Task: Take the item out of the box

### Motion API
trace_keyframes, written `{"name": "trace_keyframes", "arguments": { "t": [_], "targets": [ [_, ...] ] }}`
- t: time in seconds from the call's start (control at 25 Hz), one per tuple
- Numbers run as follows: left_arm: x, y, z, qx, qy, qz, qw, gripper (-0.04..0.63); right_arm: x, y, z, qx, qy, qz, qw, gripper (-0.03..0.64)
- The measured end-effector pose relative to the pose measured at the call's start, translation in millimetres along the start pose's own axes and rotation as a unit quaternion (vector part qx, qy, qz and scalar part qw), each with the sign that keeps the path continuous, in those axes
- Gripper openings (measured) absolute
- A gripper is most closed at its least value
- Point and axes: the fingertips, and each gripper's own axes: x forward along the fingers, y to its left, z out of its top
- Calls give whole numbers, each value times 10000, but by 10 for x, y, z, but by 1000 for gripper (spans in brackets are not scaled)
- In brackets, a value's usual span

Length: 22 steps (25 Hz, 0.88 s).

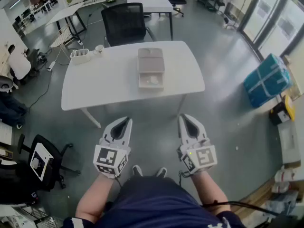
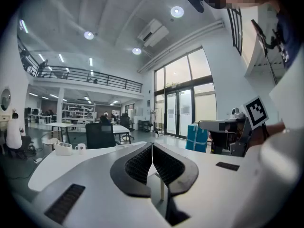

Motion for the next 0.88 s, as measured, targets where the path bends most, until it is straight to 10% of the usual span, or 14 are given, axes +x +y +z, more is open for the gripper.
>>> {"name": "trace_keyframes", "arguments": {
  "t": [0.88],
  "targets": [
    [187,-254,-136,-56,202,552,9983,29,37,-468,-258,338,152,428,9984,17]
  ]
}}
